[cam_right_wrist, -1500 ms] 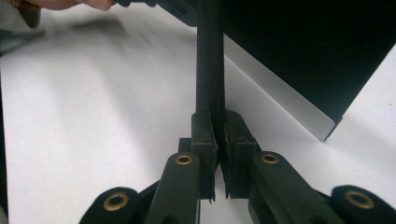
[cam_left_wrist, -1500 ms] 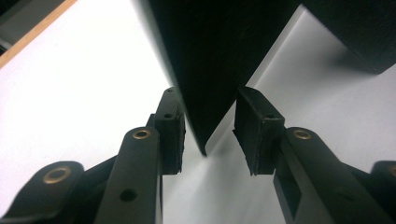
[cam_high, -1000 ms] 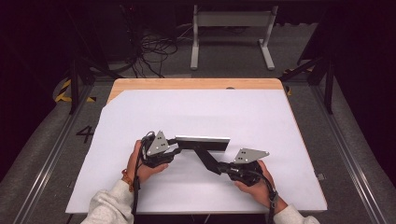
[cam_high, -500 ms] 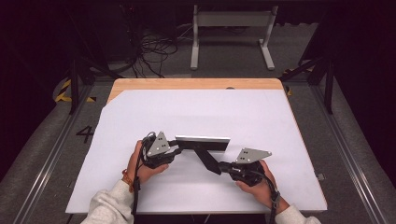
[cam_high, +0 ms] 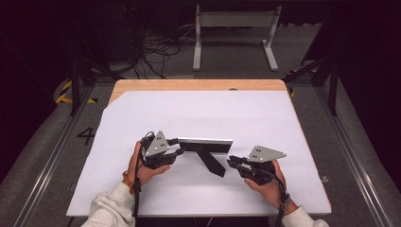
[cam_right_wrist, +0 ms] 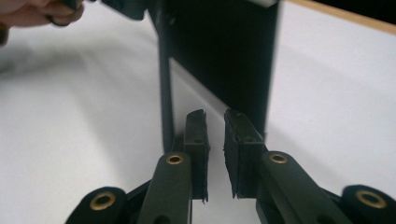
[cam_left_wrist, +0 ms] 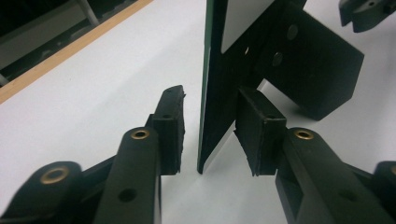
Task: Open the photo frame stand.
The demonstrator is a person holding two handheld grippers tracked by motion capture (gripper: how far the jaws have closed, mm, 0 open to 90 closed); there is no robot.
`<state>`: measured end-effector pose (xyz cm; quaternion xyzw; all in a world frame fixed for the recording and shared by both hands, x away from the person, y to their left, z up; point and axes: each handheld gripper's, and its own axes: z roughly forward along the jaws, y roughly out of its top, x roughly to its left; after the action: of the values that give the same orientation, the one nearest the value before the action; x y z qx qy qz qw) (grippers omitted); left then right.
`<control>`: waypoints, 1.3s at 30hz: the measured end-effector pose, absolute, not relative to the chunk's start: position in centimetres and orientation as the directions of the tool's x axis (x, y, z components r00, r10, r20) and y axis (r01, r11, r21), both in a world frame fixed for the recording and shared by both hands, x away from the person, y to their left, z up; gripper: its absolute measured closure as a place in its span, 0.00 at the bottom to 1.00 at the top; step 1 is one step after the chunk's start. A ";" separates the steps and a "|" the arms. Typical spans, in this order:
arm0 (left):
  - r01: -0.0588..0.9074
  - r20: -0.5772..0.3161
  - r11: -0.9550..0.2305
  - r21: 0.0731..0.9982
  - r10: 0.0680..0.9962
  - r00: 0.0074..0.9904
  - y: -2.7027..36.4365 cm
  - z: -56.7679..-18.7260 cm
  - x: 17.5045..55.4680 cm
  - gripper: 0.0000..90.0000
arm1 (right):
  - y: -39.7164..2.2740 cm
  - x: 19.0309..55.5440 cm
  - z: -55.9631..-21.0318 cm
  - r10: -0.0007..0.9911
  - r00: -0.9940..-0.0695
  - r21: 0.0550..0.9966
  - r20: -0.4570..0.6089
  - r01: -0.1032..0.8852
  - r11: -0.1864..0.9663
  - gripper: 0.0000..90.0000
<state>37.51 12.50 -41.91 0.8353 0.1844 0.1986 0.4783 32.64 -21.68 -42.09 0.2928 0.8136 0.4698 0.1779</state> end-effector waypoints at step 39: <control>0.094 0.134 -0.422 0.902 0.479 0.868 12.2 -40.4 37.0 0.76 | -21.3 33.7 -40.2 0.689 -0.724 0.912 -0.044 0.253 0.323 0.82</control>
<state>37.01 12.18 -40.40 0.8216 0.1742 0.1892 0.5088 33.66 -21.26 -40.20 0.3005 0.7833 0.4982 0.2190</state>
